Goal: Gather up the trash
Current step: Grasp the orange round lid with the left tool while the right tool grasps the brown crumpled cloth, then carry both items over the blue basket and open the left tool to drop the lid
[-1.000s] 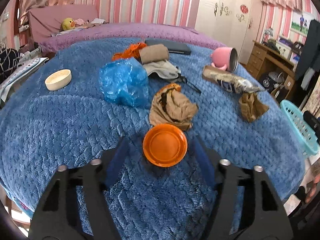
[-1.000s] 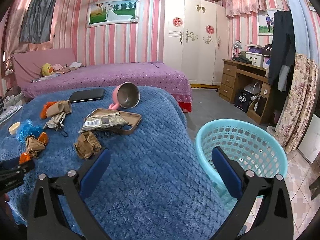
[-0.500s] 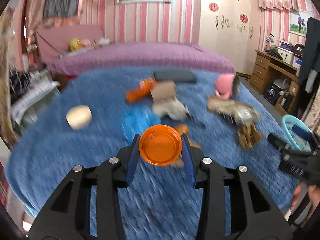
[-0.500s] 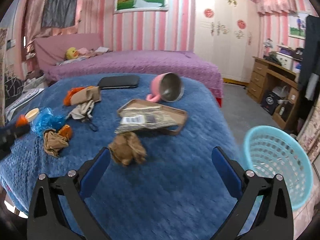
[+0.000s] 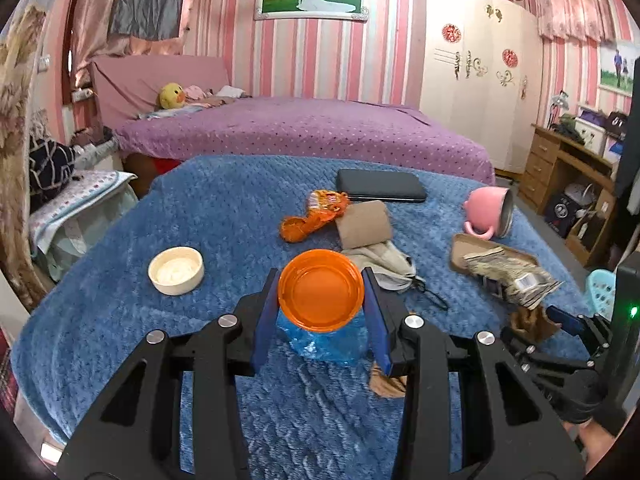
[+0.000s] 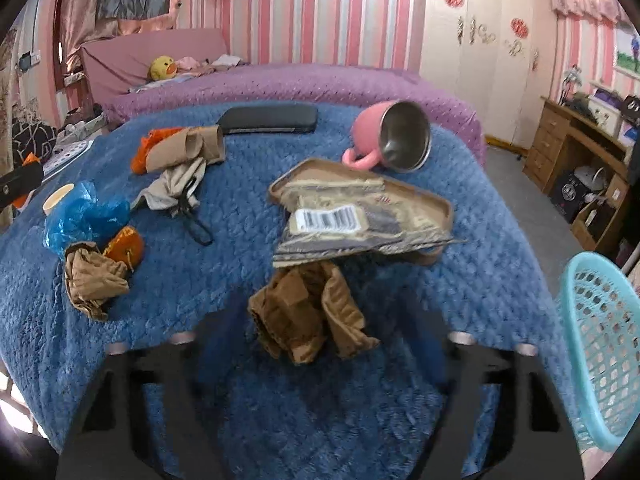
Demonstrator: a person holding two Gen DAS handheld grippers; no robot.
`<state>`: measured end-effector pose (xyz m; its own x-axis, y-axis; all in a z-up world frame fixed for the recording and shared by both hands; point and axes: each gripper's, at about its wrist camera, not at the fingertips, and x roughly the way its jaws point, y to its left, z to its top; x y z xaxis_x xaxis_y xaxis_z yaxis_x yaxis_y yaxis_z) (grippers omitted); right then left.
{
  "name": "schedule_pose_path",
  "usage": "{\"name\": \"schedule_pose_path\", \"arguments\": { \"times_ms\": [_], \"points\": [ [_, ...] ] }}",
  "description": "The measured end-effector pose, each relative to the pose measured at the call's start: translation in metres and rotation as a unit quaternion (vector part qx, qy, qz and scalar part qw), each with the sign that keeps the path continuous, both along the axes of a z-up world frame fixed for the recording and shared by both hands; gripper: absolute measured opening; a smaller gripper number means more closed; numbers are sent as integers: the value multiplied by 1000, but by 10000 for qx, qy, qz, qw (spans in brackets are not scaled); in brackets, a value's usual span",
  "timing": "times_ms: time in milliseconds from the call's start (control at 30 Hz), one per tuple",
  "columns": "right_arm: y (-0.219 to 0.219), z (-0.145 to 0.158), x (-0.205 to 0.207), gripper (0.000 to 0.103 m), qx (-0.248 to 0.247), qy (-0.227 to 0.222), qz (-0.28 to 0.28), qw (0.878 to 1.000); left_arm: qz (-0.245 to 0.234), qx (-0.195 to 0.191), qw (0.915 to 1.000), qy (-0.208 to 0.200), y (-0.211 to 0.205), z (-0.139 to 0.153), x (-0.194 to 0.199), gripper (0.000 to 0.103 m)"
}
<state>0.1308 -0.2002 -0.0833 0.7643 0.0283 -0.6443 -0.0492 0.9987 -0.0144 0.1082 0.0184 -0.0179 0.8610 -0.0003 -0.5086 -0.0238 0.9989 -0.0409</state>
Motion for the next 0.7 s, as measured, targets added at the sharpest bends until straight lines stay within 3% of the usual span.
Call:
{"name": "schedule_pose_path", "arguments": {
  "times_ms": [100,333,700],
  "points": [
    [-3,1,0,50,201,18,176,9996,16,6,10000,-46,0,-1,-2,39],
    [-13,21,-30,49,71,-294,510,9982,1,-32,10000,-91,-3,0,-6,39],
    [-82,35,-50,49,596,-570,-51,9966,-41,181,9996,-199,-18,0,-16,39]
  ]
}}
